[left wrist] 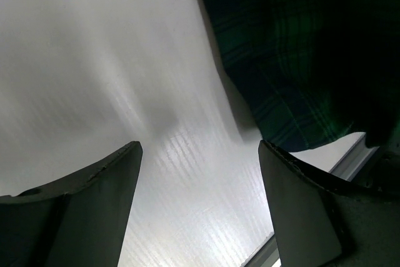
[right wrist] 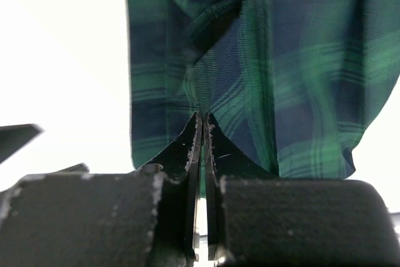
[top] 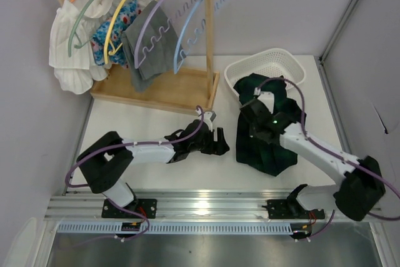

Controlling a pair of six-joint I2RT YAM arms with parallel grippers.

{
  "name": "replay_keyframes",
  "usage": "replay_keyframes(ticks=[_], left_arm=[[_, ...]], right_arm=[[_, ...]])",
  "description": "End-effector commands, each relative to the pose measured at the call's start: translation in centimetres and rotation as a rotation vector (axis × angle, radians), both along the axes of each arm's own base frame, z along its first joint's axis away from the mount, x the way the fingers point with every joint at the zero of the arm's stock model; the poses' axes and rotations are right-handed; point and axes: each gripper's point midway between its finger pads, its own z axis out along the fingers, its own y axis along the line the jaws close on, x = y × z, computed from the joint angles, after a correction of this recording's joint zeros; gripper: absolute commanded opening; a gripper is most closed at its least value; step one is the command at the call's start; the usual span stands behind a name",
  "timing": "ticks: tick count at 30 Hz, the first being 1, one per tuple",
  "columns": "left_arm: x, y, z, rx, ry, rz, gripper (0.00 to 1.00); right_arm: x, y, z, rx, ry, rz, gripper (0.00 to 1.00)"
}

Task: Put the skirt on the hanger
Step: Move the skirt to the center of the board

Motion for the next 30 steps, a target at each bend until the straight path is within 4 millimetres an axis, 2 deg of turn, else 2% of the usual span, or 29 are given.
replay_keyframes(ticks=[1, 3, 4, 5, 6, 8, 9, 11, 12, 13, 14, 16, 17, 18, 19, 21, 23, 25, 26, 30], left_arm=[[1.1, -2.2, 2.8, -0.106, -0.061, -0.008, 0.82], [1.3, -2.8, 2.8, -0.116, -0.059, -0.014, 0.82], [1.7, -3.5, 3.6, -0.138, -0.067, -0.02, 0.82], [1.8, -3.8, 3.2, -0.139, -0.058, -0.02, 0.82], [2.0, -4.6, 3.8, -0.168, -0.066, -0.033, 0.82], [2.4, -5.7, 4.4, -0.196, -0.071, -0.036, 0.82], [2.3, -6.2, 3.7, -0.194, -0.06, -0.043, 0.82], [2.7, -7.3, 4.1, -0.218, -0.053, -0.047, 0.82], [2.6, -7.7, 3.1, -0.208, -0.035, -0.054, 0.81], [2.7, -8.0, 2.9, -0.214, -0.033, -0.053, 0.81], [3.0, -8.7, 3.4, -0.23, -0.035, -0.052, 0.81], [3.5, -9.4, 2.5, -0.227, -0.033, -0.044, 0.81], [3.9, -9.8, 2.6, -0.228, -0.039, -0.038, 0.81], [4.1, -10.0, 2.3, -0.222, -0.04, -0.031, 0.81], [4.7, -10.1, 1.6, -0.206, -0.045, -0.011, 0.81], [5.5, -10.6, 1.6, -0.204, -0.063, 0.007, 0.81], [6.0, -10.5, 0.3, -0.169, -0.062, 0.025, 0.81], [7.1, -10.6, 0.3, -0.153, -0.084, 0.064, 0.8], [7.3, -10.4, -0.6, -0.137, -0.076, 0.081, 0.8], [7.7, -10.8, -1.7, -0.147, -0.056, 0.106, 0.78]], right_arm=[[-0.5, -2.9, 6.7, 0.122, -0.164, -0.109, 0.0], [-1.5, -4.7, 7.4, 0.151, -0.176, -0.152, 0.0], [-1.8, -6.2, 7.6, 0.167, -0.182, -0.213, 0.0], [-2.6, -7.5, 8.1, 0.185, -0.205, -0.248, 0.0], [-3.7, -8.7, 7.7, 0.167, -0.182, -0.283, 0.0], [-5.0, -11.5, 8.3, 0.17, -0.223, -0.403, 0.0], [-6.2, -12.7, 7.7, 0.142, -0.201, -0.445, 0.0], [-7.4, -14.9, 8.4, 0.144, -0.248, -0.552, 0.0], [-8.1, -15.5, 8.3, 0.138, -0.245, -0.581, 0.0], [-8.5, -15.9, 8.4, 0.138, -0.246, -0.602, 0.01], [-8.8, -16.4, 8.4, 0.147, -0.245, -0.627, 0.14], [-9.0, -15.9, 8.2, 0.182, -0.221, -0.613, 0.38], [-9.0, -15.6, 8.2, 0.193, -0.213, -0.601, 0.7], [-9.0, -15.5, 8.4, 0.201, -0.21, -0.595, 0.79], [-8.9, -15.2, 8.7, 0.219, -0.207, -0.581, 0.83], [-8.6, -14.7, 9.6, 0.233, -0.224, -0.534, 0.86], [-8.1, -13.8, 11.3, 0.278, -0.257, -0.479, 0.87], [-7.5, -12.9, 12.4, 0.312, -0.279, -0.423, 0.87], [-7.3, -12.6, 12.9, 0.326, -0.287, -0.405, 0.87], [-6.2, -11.4, 12.8, 0.359, -0.276, -0.359, 0.88]])
